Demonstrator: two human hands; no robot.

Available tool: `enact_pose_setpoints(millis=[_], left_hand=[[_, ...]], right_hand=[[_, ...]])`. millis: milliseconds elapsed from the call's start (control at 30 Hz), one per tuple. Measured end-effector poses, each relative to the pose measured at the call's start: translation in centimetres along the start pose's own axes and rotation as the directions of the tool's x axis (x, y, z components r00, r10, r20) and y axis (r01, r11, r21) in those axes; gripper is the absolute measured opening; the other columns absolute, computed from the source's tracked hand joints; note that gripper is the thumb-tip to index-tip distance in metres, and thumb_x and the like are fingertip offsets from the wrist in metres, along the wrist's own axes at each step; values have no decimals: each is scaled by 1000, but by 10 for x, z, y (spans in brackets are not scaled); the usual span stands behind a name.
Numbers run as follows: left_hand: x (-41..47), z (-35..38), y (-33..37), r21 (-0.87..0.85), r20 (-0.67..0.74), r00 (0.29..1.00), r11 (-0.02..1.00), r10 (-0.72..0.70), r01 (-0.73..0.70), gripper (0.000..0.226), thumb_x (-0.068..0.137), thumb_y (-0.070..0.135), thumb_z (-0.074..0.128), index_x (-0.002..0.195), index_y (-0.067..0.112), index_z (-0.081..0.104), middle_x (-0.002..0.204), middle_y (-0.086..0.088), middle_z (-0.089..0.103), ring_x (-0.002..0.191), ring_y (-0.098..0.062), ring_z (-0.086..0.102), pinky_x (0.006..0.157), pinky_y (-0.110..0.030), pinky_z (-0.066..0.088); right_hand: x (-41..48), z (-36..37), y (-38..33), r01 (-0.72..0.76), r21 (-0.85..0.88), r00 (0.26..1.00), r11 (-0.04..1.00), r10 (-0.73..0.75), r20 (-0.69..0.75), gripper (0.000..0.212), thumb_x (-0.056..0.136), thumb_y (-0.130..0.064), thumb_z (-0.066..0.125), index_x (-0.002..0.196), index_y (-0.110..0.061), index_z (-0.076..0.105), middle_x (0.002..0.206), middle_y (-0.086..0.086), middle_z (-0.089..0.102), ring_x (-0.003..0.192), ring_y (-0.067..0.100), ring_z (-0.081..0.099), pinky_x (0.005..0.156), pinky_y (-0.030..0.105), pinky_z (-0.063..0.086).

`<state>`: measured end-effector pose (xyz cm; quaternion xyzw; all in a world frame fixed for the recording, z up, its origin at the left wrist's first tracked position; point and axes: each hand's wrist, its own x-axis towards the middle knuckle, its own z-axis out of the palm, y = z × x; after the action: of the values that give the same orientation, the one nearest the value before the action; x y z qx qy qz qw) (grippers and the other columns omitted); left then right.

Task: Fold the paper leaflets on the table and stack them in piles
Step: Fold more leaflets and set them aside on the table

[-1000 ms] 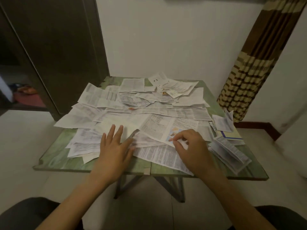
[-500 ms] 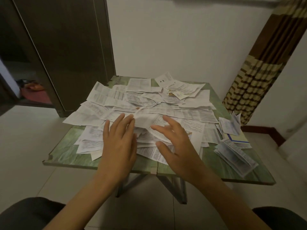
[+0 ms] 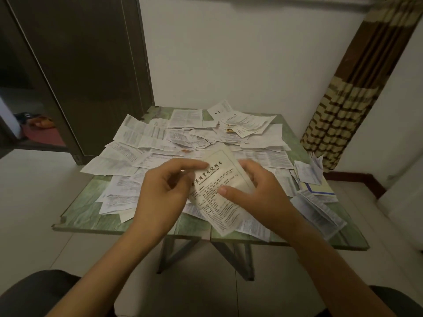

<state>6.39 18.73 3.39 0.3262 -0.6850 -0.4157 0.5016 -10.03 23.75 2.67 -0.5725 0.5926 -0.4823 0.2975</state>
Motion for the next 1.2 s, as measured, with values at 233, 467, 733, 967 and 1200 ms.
enact_pose_setpoints(millis=[233,467,733,967,1200], left_hand=[[-7,-6,-4,-217,21,916,893,-400,395,28,85,18,62,110,26,53,82,3,74,78,-9,71,64,-22,57],[-21,-12,-6,-179,33,872,855,-489,487,9,88,12,59,97,8,61,79,-3,74,69,-13,71,54,-19,54],[-16,-35,-13,-207,-98,819,816,-566,539,22,92,4,52,80,14,67,81,-1,69,74,-15,66,57,-24,52],[-20,-85,-17,-390,-156,675,673,-721,629,16,93,34,53,92,21,61,102,-7,63,95,-25,62,83,-37,54],[-36,-147,-24,-143,-427,679,786,-597,601,22,91,25,58,111,15,58,95,4,58,84,-10,58,68,-19,51]], right_hand=[[3,10,1,-139,255,989,957,145,-4,9,87,-15,62,93,-21,64,89,-5,74,79,11,71,62,26,58],[7,30,0,-220,344,974,913,223,30,20,87,-13,63,107,-17,64,97,-2,73,83,16,71,70,37,59],[20,44,1,-274,349,957,896,218,193,23,88,7,53,86,-7,72,92,2,72,84,18,70,69,30,59],[38,104,-15,-171,242,959,955,105,263,39,85,4,60,66,-24,77,109,-4,68,101,20,62,81,29,57],[63,174,-51,-269,189,894,944,172,413,19,89,-21,58,101,-14,72,106,4,66,99,25,60,88,36,52]])
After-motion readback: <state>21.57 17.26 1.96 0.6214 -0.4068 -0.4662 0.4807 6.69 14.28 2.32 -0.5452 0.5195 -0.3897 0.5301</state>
